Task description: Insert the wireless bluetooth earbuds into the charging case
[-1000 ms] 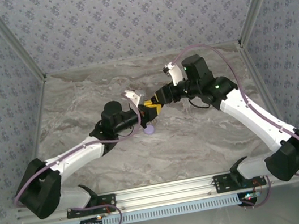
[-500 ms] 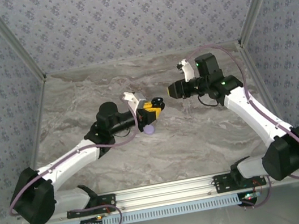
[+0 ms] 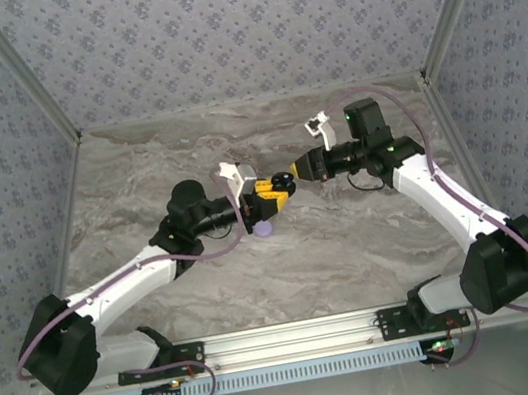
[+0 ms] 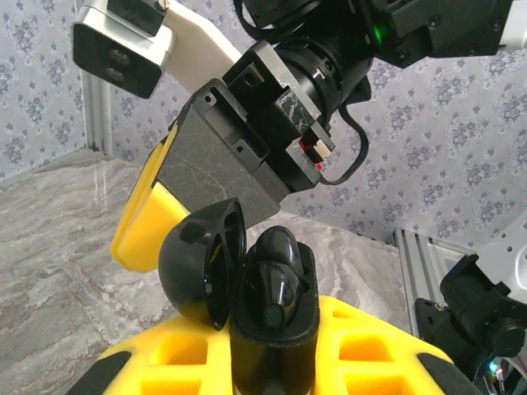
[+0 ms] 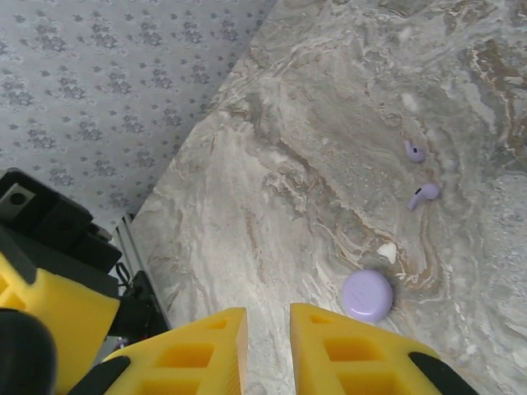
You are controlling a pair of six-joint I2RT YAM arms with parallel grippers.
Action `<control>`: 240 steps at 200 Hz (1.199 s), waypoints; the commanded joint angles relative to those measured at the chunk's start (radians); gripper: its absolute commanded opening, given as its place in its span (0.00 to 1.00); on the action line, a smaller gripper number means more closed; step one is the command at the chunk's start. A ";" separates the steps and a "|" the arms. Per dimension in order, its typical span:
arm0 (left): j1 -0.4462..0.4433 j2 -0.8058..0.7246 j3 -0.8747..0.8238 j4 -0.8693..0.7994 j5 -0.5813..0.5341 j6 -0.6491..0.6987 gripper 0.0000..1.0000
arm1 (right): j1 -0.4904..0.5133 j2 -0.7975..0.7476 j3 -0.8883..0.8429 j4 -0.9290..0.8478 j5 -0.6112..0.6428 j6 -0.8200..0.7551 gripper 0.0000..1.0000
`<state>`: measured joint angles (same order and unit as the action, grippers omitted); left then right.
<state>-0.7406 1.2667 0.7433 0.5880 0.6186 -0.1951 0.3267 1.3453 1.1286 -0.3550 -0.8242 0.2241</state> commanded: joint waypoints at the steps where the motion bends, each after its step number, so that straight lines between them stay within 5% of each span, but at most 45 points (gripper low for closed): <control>1: 0.005 0.010 0.004 0.066 0.035 -0.018 0.12 | -0.005 0.004 -0.007 0.032 -0.079 0.011 0.23; 164: 0.017 0.049 -0.001 0.065 0.020 -0.050 0.12 | 0.002 -0.047 -0.007 0.100 -0.221 0.033 0.22; 240: 0.031 0.060 0.003 0.050 -0.006 -0.069 0.12 | 0.001 -0.067 0.001 0.050 -0.162 -0.004 0.22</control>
<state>-0.7197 1.3254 0.7433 0.6247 0.6193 -0.2493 0.3260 1.3045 1.1233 -0.2806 -0.9894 0.2440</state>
